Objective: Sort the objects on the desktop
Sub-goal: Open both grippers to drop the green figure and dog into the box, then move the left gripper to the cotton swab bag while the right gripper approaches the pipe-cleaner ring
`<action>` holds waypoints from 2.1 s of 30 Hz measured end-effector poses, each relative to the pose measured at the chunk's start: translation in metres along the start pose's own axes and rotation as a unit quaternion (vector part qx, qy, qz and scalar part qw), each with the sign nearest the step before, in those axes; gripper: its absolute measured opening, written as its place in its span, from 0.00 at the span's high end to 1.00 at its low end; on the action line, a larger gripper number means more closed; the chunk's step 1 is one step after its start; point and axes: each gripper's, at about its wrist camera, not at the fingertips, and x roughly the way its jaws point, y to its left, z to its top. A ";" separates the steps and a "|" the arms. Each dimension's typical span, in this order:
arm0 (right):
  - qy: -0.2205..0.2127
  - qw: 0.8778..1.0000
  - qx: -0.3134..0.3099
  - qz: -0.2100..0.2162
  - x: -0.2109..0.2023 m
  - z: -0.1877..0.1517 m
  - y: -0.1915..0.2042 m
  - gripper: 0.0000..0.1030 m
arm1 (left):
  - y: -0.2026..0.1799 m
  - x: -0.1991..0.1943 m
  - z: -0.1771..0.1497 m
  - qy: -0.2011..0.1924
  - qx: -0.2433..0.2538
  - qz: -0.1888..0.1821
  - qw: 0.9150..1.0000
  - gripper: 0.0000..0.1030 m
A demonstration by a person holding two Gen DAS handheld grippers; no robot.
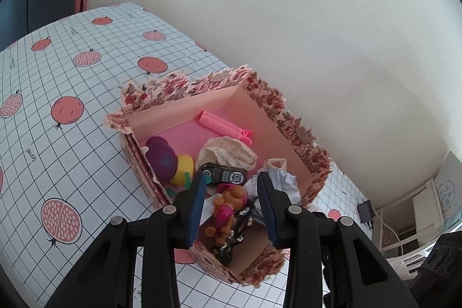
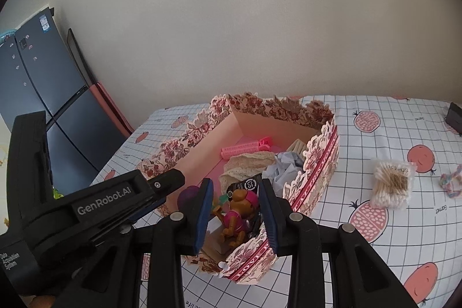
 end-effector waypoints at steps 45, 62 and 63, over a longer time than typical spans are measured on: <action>-0.032 0.967 0.162 -0.193 -0.109 0.003 -0.213 0.23 | -0.169 0.032 -0.089 0.058 0.188 -0.023 0.980 0.21; 0.015 0.956 0.200 -0.213 -0.078 -0.020 -0.251 0.22 | -0.181 0.101 -0.129 0.138 0.221 -0.005 0.965 0.20; 0.017 0.956 0.200 -0.214 -0.077 -0.020 -0.251 0.22 | -0.179 0.105 -0.130 0.143 0.221 -0.002 0.965 0.20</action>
